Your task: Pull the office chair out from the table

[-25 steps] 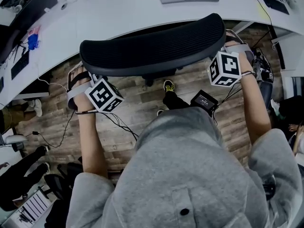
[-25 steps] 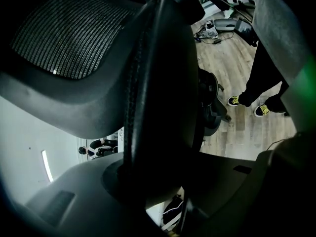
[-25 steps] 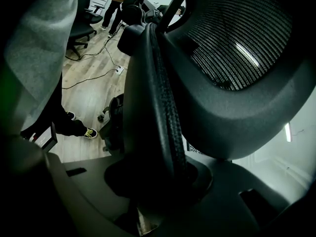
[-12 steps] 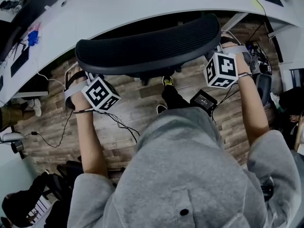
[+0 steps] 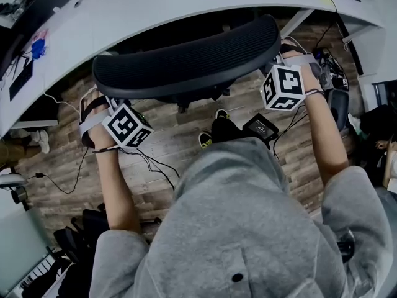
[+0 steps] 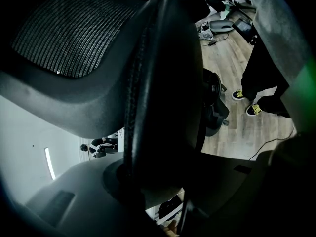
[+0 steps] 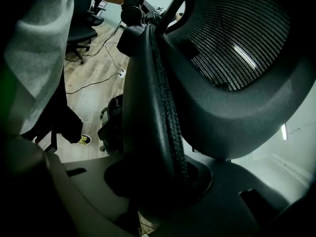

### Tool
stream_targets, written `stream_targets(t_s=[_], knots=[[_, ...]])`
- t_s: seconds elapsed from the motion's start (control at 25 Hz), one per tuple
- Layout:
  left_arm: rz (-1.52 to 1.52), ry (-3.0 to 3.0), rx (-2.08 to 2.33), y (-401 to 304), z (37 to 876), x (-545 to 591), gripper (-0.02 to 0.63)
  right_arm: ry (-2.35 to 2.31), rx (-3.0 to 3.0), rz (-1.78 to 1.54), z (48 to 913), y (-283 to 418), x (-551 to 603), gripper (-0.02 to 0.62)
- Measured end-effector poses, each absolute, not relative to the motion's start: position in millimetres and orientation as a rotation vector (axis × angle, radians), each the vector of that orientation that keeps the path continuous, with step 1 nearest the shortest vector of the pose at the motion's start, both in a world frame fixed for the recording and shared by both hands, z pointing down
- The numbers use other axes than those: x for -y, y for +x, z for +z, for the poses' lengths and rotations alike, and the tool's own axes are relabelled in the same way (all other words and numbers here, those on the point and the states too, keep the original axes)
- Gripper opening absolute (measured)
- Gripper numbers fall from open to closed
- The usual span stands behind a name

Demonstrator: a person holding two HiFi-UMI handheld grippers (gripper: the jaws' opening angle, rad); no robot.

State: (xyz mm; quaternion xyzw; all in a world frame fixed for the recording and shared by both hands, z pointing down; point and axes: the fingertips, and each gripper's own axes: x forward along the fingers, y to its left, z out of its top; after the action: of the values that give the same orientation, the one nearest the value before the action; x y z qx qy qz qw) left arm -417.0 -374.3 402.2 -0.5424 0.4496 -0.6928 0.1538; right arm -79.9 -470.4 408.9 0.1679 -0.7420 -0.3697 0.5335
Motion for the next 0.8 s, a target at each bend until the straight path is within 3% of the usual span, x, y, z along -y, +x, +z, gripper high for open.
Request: stream_targets(t_s=[0.8], knots=[[-2.057,-1.535,-1.345,-392.3,403.0,322.4,0.169,0.300,1.789,-0.939,409.7,-66.5,449.7,0.127]])
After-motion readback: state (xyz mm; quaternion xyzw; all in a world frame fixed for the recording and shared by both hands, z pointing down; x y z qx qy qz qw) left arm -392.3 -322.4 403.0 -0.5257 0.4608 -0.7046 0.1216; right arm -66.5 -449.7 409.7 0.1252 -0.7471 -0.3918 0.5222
